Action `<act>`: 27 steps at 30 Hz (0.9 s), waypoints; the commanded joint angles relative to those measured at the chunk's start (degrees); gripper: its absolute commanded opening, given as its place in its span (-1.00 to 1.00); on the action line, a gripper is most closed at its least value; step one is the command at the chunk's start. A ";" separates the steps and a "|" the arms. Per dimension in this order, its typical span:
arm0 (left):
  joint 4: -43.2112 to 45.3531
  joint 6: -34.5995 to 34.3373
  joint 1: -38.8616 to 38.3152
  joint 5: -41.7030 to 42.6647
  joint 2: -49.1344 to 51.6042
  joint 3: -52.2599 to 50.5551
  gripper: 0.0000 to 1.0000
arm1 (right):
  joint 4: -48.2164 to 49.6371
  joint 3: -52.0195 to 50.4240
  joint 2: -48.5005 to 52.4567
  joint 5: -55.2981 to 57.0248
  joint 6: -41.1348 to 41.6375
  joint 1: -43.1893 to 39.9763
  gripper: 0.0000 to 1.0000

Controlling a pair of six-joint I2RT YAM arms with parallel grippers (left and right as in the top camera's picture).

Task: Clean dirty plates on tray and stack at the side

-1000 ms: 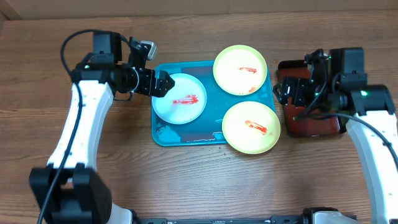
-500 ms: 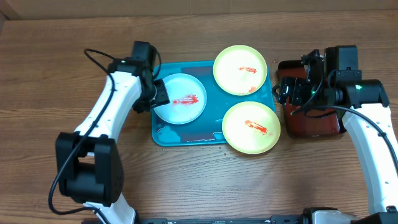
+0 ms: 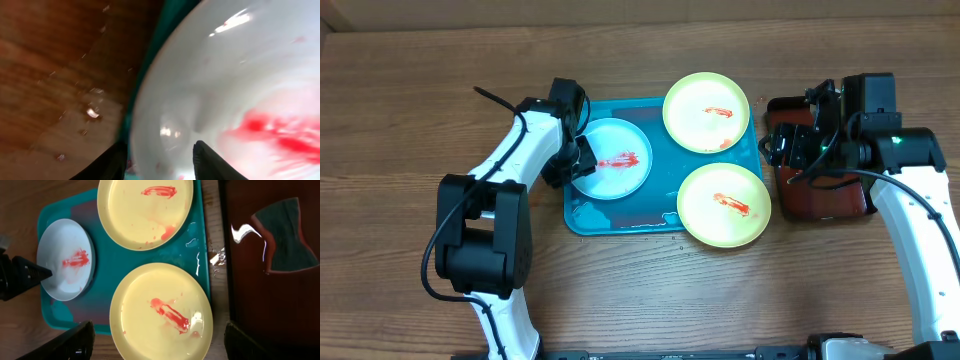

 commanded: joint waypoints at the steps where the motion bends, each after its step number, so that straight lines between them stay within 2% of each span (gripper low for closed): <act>1: 1.03 1.66 0.17 2.99 1.38 0.50 -0.11 | 0.35 0.63 0.22 -0.31 0.24 0.31 0.68; 14: 2.62 2.91 0.11 2.23 1.68 -1.68 -0.09 | 0.33 0.61 1.07 -0.31 0.22 0.31 0.65; 21: 9.35 2.91 0.26 -4.90 1.68 -4.48 -0.13 | 0.31 0.59 2.25 0.63 0.20 0.31 0.65; 23: 10.56 2.89 0.26 -4.98 1.68 -4.48 -0.37 | 0.31 0.59 2.60 1.40 0.20 0.31 0.65; 25: 11.02 2.86 0.26 -4.92 1.68 -4.48 -0.79 | 0.31 0.59 2.71 2.69 0.22 0.31 0.64; 26: 11.06 2.89 0.24 -4.66 1.68 -4.48 -0.91 | 0.31 0.59 2.71 3.67 0.20 0.31 0.63; 27: 11.04 2.89 0.24 -4.59 1.68 -4.48 -0.92 | 0.31 0.59 2.71 5.11 0.22 0.31 0.61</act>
